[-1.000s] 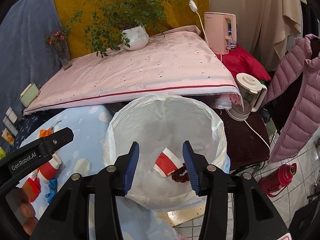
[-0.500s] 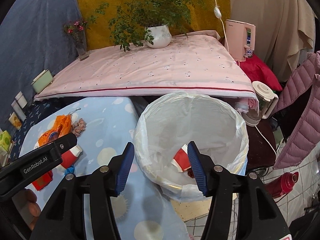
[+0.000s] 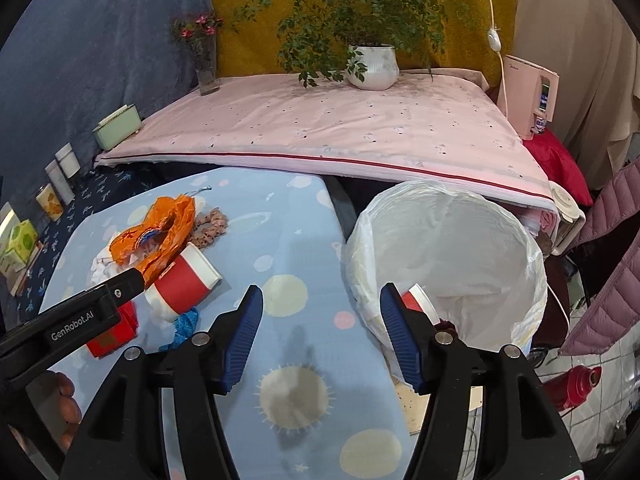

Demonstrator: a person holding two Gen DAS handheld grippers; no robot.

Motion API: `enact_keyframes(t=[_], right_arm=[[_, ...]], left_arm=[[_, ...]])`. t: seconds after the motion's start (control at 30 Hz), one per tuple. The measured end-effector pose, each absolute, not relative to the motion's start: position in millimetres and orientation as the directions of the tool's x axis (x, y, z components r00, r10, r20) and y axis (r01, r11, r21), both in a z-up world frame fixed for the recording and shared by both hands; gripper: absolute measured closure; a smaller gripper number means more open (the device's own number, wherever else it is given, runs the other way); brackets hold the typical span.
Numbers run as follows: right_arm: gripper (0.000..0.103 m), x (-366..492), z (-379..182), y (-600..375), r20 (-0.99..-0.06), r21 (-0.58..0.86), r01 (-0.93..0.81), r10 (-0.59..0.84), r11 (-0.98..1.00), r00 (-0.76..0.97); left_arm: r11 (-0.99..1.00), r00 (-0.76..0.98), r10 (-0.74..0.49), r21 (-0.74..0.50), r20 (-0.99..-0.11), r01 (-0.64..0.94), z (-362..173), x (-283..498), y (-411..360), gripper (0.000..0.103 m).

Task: Collect trash
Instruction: 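Return both tools to the table toward the red envelope and blue tape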

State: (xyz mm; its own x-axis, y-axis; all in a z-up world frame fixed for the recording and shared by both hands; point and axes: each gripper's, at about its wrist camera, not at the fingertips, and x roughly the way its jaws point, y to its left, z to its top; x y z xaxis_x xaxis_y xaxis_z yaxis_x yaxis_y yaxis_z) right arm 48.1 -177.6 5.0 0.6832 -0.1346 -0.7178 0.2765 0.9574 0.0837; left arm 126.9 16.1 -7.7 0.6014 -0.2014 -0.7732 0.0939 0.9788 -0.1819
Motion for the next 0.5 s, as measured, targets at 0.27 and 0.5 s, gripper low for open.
enact_keyframes(t=[0.27,0.5], right_arm=[[0.040,60.2,-7.0,-136.3,-0.740,0.075,0.209,-0.086,0.975,0.667],[0.039,71.0,-31.0,-96.3,-0.772,0.075,0.137,-0.029,0.988,0.635]], left_arm=[[0.983,0.596,-0.125,-0.181,-0.794,-0.035,-26.5,130.2,72.9,0.013],[0.975,0.566,-0.096,-0.191,-0.819,-0.112,-45.6,128.6,110.2,0.013]])
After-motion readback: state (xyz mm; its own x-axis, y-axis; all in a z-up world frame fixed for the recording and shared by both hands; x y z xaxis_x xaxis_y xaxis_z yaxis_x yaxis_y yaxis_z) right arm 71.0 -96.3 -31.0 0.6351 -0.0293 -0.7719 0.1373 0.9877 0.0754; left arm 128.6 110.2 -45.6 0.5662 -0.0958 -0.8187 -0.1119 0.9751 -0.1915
